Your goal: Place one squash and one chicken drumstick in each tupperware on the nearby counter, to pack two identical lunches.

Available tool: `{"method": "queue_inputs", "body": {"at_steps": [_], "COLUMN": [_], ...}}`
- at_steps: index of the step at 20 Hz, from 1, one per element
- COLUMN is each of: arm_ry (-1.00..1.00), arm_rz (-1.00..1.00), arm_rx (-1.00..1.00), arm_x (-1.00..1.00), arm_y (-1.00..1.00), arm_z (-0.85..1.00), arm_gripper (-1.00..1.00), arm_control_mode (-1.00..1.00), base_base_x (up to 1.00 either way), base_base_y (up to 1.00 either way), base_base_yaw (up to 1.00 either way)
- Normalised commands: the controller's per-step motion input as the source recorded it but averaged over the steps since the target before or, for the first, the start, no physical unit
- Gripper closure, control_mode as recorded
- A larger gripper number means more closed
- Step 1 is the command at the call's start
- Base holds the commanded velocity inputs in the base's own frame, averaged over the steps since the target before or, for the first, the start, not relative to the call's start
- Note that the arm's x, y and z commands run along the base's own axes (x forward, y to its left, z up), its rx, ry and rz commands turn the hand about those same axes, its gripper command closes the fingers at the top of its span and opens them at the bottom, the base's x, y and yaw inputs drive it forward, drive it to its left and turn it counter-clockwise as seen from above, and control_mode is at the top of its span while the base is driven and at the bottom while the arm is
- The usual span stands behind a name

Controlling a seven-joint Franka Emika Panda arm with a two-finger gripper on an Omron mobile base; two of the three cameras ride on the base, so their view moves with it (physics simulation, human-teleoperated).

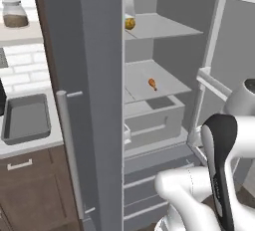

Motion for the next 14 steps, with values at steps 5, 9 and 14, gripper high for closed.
{"method": "queue_inputs", "body": {"at_steps": [5,9,14], "arm_ry": [0.00,0.00,0.00], "arm_rz": [0.00,0.00,0.00], "arm_rx": [0.00,0.00,0.00], "arm_x": [0.00,0.00,0.00], "arm_y": [0.00,0.00,0.00], "arm_z": [0.00,0.00,0.00], "arm_gripper": [-1.00,-1.00,-1.00], "arm_control_mode": [1.00,1.00,1.00], "base_base_x": [0.56,0.44,0.26], "base_base_y": [0.00,0.00,-0.05], "base_base_yaw": [0.20,0.21,0.22]}}
